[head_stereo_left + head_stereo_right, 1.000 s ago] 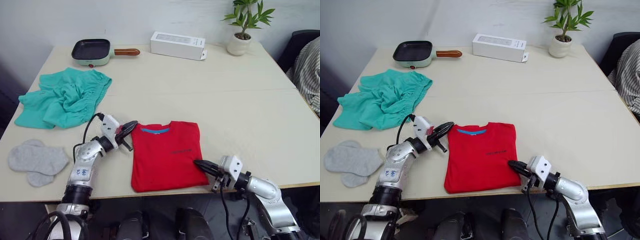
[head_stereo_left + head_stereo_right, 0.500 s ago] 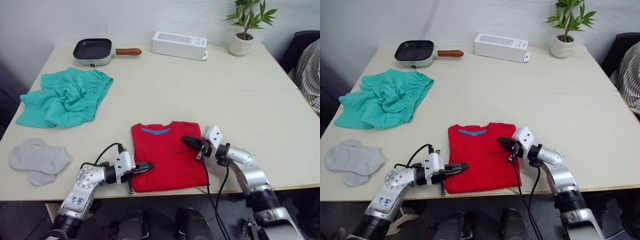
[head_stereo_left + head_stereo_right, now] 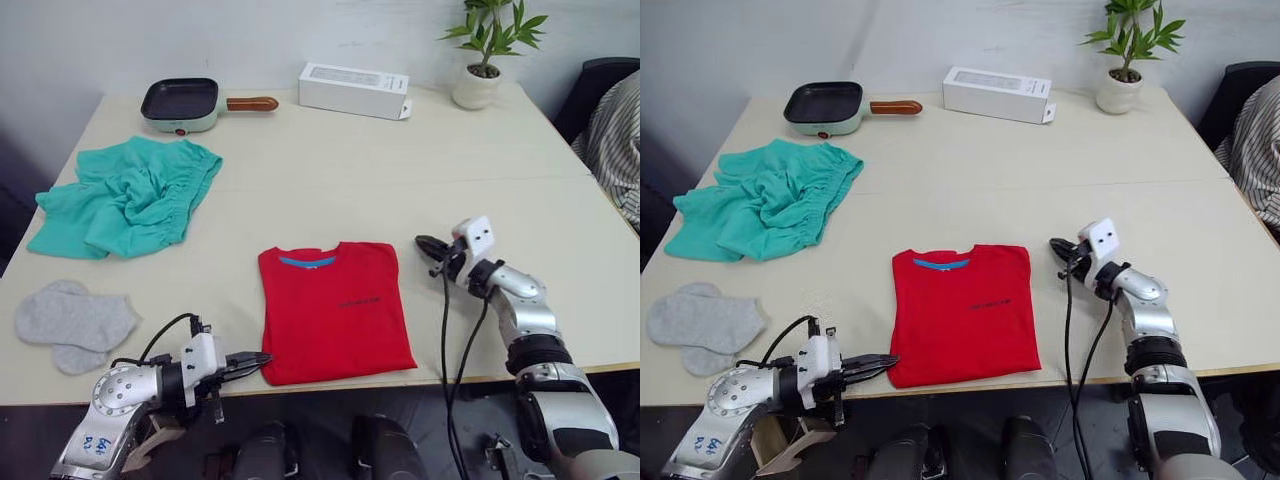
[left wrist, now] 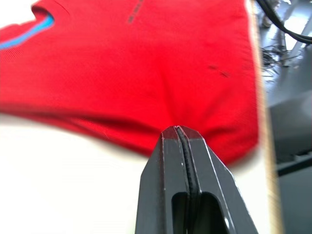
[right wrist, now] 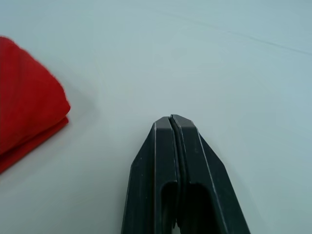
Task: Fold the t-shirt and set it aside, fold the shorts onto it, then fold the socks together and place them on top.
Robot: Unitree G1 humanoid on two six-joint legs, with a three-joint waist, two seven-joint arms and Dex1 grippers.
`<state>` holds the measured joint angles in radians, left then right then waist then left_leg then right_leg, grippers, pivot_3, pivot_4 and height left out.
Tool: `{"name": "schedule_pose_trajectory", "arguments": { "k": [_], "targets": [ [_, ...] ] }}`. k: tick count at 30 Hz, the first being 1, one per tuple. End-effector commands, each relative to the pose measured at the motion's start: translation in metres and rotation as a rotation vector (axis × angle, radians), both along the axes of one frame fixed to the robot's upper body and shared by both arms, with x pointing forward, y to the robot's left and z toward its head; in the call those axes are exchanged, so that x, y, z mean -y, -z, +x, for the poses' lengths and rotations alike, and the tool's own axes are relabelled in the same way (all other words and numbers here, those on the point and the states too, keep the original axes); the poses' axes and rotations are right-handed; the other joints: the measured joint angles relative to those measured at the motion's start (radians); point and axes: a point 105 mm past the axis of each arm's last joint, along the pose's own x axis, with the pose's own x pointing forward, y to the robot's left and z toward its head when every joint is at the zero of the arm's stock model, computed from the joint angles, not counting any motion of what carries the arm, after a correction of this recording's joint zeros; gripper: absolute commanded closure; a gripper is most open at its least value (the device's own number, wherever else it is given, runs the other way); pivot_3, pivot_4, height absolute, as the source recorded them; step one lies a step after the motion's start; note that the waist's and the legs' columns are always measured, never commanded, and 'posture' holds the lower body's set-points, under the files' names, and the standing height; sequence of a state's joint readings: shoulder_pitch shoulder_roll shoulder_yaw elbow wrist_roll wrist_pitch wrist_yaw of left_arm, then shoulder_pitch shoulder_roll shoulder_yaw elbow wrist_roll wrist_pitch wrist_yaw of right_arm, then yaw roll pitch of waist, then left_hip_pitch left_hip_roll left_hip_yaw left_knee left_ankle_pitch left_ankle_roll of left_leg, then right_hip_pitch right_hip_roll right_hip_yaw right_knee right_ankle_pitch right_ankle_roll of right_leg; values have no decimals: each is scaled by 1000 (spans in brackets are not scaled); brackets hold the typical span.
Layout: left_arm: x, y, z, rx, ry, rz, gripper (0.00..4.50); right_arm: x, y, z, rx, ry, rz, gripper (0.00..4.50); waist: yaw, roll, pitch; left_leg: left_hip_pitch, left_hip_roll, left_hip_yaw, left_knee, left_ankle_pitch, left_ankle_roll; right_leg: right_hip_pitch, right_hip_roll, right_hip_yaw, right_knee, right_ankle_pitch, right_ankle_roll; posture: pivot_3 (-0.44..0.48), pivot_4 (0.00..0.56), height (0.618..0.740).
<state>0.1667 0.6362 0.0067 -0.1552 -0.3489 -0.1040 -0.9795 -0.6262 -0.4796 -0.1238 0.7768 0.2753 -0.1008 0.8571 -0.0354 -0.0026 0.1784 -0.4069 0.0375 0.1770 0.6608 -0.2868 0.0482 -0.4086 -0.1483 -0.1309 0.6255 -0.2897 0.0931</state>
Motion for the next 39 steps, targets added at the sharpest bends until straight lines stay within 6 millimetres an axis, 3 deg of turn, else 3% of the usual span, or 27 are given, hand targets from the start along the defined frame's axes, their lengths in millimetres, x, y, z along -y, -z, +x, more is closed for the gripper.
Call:
{"name": "schedule_pose_trajectory", "arguments": {
  "k": [1,4,8,14,21,29,32,39],
  "targets": [
    [7,-30,9,85,0,-86,4499,10,-25,-22,-107,-147,153,4332,9,1,0,0,0,0,0,0,0,0,0,0,0,0,0,0,150,740],
    [13,-38,19,120,-9,-110,4500,11,-24,-53,-364,-276,208,3598,11,1,0,0,0,-1,0,0,2,0,-1,0,-1,0,0,0,150,740],
    [19,-35,29,127,-15,-105,4500,11,-15,-89,-764,-308,245,2145,4,2,0,0,0,-1,0,-3,8,0,-1,0,-2,0,0,0,150,740],
    [28,-26,37,123,-6,-81,4500,-10,3,-118,-1028,-391,209,51,5,1,0,0,3,-1,-1,-5,6,0,1,-2,-3,-1,-1,0,150,740],
    [25,-17,40,101,-10,-71,4500,-55,14,-124,-1122,-478,180,51,4,-2,-2,0,4,-1,-1,-5,3,0,2,-2,-4,-1,-1,0,150,740],
    [23,-16,43,105,-24,-72,4500,-83,22,-117,-1099,-456,181,51,1,-7,-5,0,7,-1,-1,-6,0,0,5,-2,-4,-2,-3,0,150,740],
    [23,-14,42,102,-17,-66,4500,-86,25,-112,-1081,-429,190,644,0,-8,-5,0,8,-1,-1,-6,-1,0,6,-2,-3,-2,-5,0,150,740],
    [23,-19,46,122,-13,-71,4500,-92,25,-108,-1053,-409,215,3205,2,-7,-5,0,10,-1,-3,-4,-5,-2,7,-3,-2,-4,-8,0,150,740]
  ]
}}
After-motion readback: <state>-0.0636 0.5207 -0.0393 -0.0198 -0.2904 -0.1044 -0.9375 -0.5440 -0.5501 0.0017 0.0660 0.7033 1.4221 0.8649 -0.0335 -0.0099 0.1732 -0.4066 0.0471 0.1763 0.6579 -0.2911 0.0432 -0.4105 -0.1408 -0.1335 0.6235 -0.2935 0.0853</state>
